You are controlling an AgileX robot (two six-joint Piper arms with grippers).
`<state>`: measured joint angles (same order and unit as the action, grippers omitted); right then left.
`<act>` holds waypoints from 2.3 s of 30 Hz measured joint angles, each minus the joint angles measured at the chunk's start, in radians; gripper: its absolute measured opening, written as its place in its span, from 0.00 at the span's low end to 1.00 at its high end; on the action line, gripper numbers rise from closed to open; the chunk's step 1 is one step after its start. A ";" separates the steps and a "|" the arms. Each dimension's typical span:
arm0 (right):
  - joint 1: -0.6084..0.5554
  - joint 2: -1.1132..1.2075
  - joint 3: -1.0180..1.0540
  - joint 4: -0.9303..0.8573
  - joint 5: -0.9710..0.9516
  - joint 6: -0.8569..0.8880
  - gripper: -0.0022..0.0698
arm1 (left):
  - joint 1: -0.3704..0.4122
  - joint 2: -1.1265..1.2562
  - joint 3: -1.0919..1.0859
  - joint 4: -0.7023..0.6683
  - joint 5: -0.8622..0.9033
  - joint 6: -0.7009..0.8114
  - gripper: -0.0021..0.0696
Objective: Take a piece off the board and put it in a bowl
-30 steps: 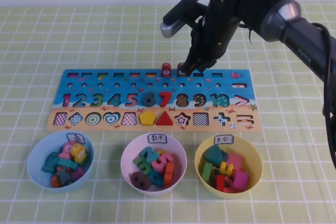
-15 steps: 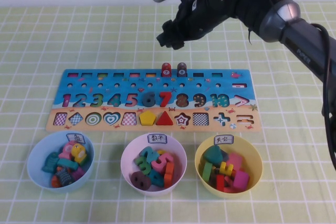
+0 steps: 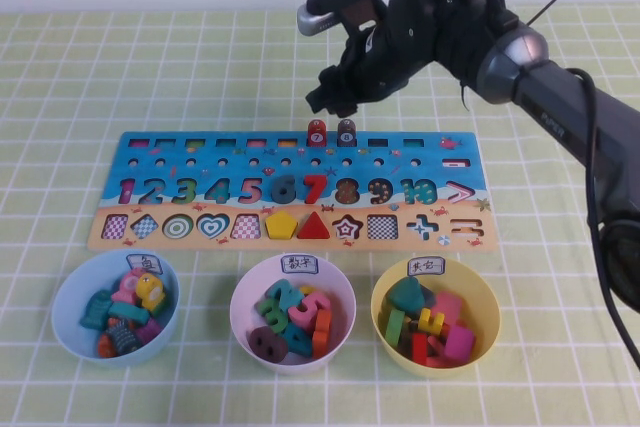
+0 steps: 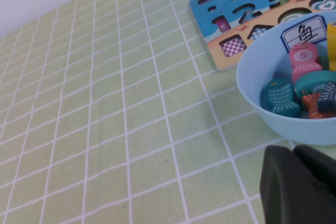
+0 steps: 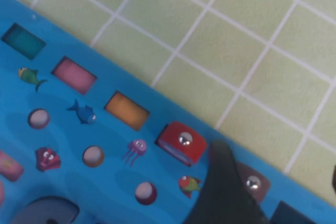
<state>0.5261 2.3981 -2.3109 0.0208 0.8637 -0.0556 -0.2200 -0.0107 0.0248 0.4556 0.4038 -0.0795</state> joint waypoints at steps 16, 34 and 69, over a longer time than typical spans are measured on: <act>0.000 0.038 0.000 0.000 0.073 0.006 0.57 | 0.000 0.000 0.000 0.000 0.000 0.000 0.02; 0.000 0.058 0.000 -0.006 0.044 0.006 0.54 | 0.000 0.000 0.000 0.000 0.000 0.000 0.02; -0.020 0.058 0.000 -0.011 -0.032 0.182 0.60 | 0.000 0.000 0.000 0.000 0.000 0.000 0.02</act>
<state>0.5059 2.4559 -2.3109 0.0098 0.8314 0.1267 -0.2200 -0.0107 0.0248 0.4556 0.4038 -0.0795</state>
